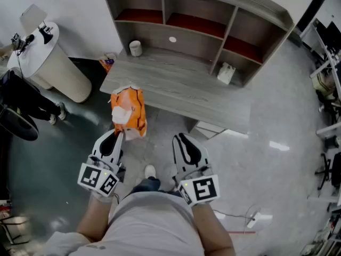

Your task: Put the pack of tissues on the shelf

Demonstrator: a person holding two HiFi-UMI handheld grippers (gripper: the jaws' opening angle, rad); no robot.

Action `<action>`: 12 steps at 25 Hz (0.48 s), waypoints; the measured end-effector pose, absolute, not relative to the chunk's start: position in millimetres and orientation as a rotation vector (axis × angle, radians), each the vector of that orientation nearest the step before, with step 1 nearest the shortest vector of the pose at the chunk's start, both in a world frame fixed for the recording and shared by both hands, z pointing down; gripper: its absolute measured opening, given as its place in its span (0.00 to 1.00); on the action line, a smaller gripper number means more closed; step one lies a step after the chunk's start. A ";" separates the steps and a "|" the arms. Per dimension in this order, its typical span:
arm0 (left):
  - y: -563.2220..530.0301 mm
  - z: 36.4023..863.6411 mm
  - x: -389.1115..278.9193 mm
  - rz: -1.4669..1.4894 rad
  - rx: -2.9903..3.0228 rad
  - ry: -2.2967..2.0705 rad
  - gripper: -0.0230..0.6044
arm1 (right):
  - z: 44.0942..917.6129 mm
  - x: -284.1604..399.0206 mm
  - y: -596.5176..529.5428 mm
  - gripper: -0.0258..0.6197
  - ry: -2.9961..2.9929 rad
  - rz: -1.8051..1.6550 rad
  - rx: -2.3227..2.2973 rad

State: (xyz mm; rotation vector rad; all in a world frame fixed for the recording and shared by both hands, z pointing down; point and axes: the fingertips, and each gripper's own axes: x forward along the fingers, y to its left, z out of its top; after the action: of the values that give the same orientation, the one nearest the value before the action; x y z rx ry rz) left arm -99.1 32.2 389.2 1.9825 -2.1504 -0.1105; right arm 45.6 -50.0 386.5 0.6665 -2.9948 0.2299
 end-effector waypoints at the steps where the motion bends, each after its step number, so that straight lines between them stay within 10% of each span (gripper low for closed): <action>1: 33.4 392.8 -100.6 -0.113 1.987 -2.146 0.09 | 389.1 43.8 -48.4 0.12 -2.998 0.219 0.670; 12: 24.6 402.3 -172.9 -0.135 2.059 -2.054 0.09 | 395.7 -22.0 -57.2 0.13 -2.981 0.252 0.804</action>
State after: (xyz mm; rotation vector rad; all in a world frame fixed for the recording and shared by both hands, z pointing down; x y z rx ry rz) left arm -172.9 24.6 402.3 2.0594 -2.0542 -0.1348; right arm -22.0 -57.2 395.7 0.8043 -2.9806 0.2515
